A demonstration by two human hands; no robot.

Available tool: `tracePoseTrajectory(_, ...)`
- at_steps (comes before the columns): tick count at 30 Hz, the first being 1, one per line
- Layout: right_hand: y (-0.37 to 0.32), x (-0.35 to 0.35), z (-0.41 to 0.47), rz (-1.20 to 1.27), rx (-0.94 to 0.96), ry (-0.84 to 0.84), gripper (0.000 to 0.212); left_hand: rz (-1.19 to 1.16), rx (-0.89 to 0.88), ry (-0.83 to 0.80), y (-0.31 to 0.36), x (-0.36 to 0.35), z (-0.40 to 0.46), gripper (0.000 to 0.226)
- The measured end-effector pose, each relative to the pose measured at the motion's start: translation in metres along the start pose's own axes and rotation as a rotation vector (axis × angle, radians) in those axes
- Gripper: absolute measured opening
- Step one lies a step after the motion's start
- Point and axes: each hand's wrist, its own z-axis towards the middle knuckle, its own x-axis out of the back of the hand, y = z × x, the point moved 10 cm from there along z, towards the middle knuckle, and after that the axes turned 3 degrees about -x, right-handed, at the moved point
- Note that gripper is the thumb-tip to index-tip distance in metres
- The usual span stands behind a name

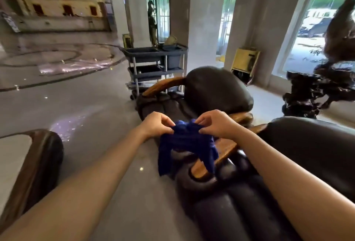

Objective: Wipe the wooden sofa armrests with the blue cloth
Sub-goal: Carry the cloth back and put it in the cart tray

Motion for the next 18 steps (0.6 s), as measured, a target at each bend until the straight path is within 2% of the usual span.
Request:
tracePoseTrajectory(11, -0.053, -0.053, 0.254, 0.033, 0.183, -0.119, 0.027, 0.021, 0.134, 0.122, -0.103, 0.133, 0.144, 0.02)
tracePoseTrajectory(18, -0.105, -0.091, 0.395, -0.031, 0.301, -0.156, 0.024, -0.062, 0.204, 0.185, -0.186, 0.215, 0.224, 0.018)
